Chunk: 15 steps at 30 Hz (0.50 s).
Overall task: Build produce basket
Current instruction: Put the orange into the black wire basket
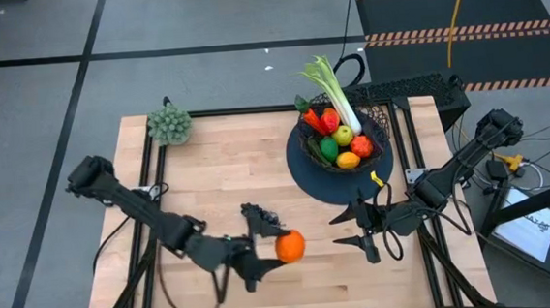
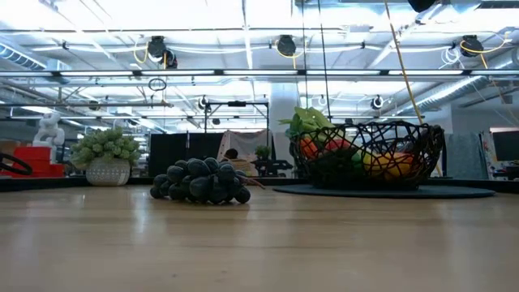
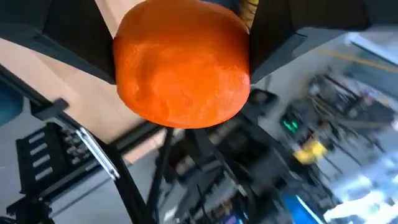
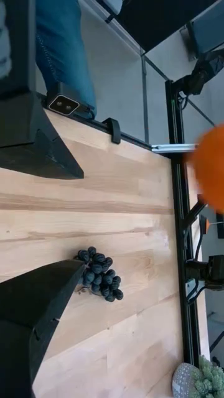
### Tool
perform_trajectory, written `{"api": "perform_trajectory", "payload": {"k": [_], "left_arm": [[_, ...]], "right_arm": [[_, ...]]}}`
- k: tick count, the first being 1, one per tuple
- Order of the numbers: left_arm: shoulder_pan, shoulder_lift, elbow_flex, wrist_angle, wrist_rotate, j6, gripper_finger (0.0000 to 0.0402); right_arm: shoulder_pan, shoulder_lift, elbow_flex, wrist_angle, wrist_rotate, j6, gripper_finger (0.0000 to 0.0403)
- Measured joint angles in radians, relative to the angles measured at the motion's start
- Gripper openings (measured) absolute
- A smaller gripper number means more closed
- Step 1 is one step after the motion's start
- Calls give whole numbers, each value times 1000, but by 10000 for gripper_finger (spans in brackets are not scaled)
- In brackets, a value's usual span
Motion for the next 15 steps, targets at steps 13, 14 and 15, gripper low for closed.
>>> {"api": "perform_trajectory", "payload": {"k": [13,14,15], "left_arm": [[0,-77,0,9,1,-251,336],[7,-77,0,12,2,-290,336],[15,-77,0,20,1,-331,336]], "right_arm": [[0,4,-1,87,91,-97,217],[0,11,-1,121,116,-126,217],[4,20,-1,152,144,-164,217]]}}
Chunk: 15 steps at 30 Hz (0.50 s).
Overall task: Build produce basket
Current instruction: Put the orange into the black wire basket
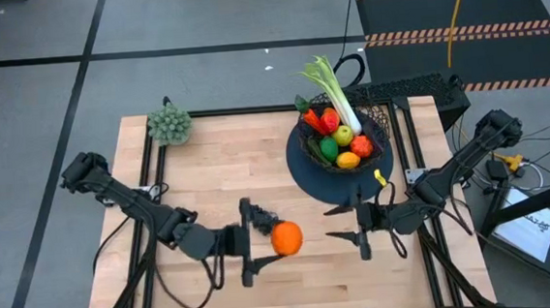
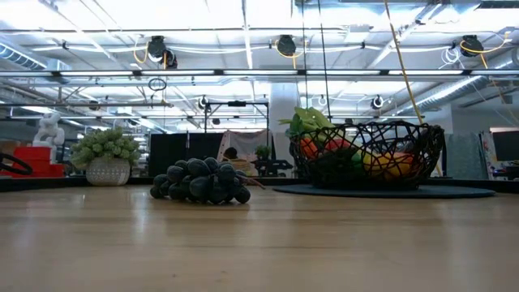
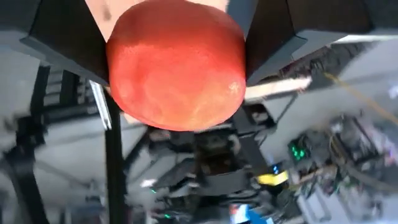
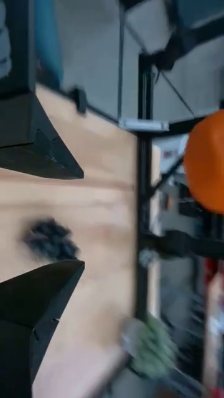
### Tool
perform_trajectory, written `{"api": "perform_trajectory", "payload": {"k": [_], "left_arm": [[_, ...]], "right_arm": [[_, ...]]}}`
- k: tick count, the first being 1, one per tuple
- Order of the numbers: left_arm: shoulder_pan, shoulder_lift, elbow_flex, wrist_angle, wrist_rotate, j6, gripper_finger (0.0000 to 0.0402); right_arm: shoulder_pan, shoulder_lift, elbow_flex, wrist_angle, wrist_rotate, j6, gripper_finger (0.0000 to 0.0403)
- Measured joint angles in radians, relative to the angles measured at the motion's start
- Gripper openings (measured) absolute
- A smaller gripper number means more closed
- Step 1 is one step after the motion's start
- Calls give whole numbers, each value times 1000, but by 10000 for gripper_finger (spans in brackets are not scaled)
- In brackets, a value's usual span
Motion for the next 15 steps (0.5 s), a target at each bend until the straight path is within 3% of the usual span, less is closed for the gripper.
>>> {"api": "perform_trajectory", "payload": {"k": [9,15], "left_arm": [[72,0,0,-10,8,-365,337],[87,10,0,-82,112,-379,337]], "right_arm": [[64,175,-1,324,200,-592,212],[100,268,-1,525,202,-941,212]]}}
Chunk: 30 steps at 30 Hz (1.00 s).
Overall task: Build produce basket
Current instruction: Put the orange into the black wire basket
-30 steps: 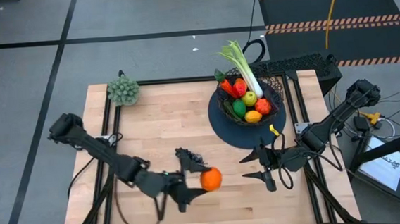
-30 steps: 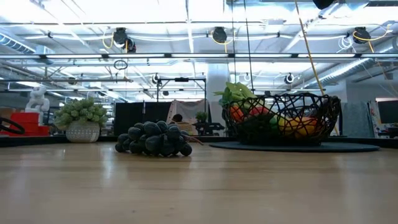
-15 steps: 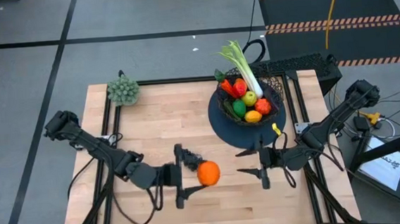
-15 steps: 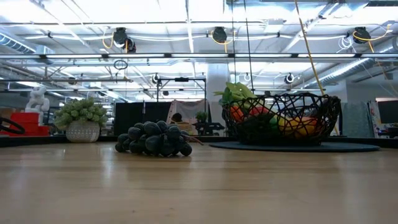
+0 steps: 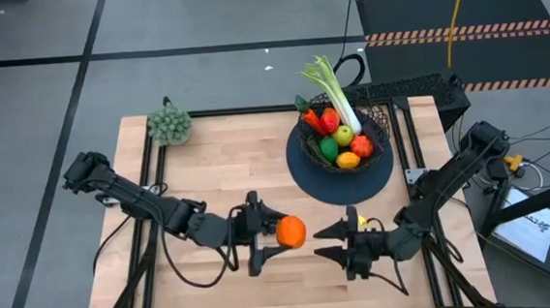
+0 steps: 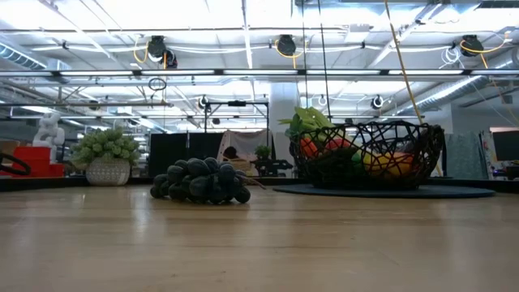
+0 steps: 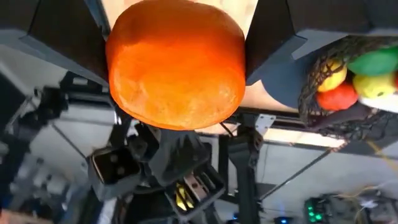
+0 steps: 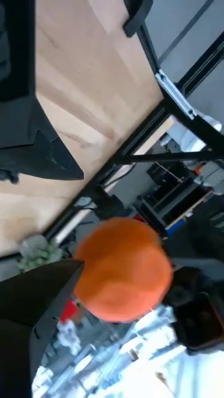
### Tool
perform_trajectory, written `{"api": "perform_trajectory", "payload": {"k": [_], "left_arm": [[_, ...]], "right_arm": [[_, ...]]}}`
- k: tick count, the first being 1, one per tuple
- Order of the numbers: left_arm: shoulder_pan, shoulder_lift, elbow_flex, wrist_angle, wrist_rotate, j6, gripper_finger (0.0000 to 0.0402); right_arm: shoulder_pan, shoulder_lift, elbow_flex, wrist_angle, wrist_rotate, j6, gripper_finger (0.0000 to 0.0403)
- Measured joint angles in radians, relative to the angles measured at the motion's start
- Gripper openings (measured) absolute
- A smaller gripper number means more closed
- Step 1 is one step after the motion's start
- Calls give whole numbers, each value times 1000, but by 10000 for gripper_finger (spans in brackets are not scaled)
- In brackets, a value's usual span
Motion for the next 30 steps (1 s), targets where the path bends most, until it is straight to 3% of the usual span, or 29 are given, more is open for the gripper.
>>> {"api": "perform_trajectory", "payload": {"k": [9,21,30], "left_arm": [[-46,13,0,-12,10,326,337],[-138,13,0,-20,12,844,337],[-159,13,0,-16,12,964,337]], "right_arm": [[0,35,0,106,173,-99,212],[9,30,0,131,176,19,212],[9,30,0,141,174,155,212]]}}
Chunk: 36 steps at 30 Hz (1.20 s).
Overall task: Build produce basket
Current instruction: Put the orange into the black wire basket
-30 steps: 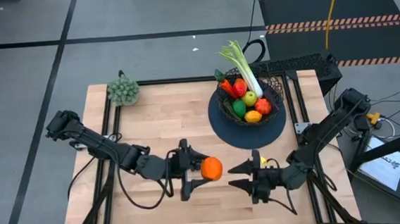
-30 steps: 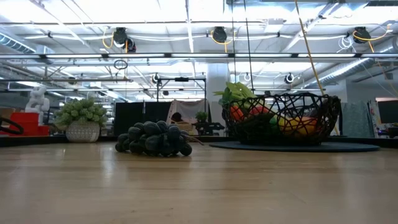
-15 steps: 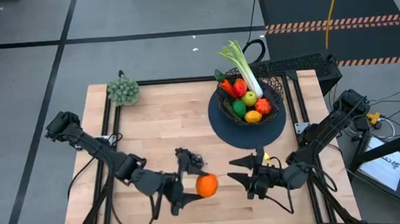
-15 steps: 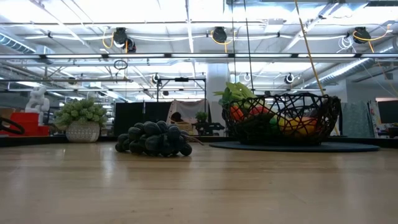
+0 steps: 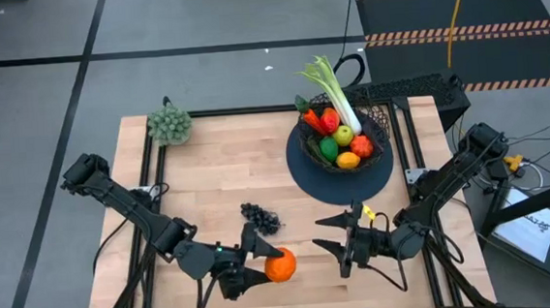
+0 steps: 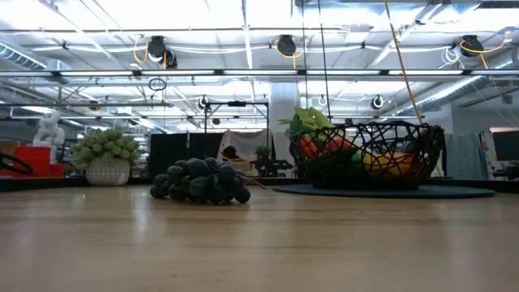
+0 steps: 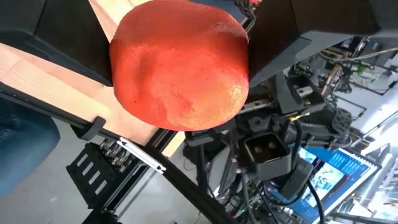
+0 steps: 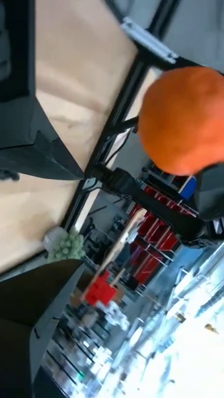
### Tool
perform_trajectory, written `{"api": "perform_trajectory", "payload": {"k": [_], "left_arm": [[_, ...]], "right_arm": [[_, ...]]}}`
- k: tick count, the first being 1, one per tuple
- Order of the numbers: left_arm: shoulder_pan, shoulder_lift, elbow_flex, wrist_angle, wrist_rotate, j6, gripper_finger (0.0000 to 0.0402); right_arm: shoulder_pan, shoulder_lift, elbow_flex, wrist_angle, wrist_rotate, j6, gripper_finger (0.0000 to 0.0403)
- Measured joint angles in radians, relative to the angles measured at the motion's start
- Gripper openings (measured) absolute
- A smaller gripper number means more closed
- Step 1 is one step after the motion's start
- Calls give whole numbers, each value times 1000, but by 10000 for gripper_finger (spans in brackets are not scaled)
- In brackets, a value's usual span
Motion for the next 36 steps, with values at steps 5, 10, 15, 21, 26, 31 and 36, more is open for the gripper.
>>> {"api": "perform_trajectory", "payload": {"k": [5,10,15,21,26,31,36], "left_arm": [[-1,0,0,0,-28,-14,337],[13,0,0,0,-110,-28,337],[27,9,0,-7,-161,-12,337],[38,20,0,8,-167,-7,337],[63,29,0,46,-168,-25,337],[83,59,1,92,-145,0,337],[95,95,1,115,-139,53,337]], "right_arm": [[-18,0,0,72,0,227,212],[-68,0,1,93,-166,562,214],[-128,0,1,90,-421,871,242],[-135,0,1,69,-446,924,313],[-141,7,1,65,-419,934,347],[-157,27,1,67,-421,959,352],[-175,46,1,98,-450,947,348]]}}
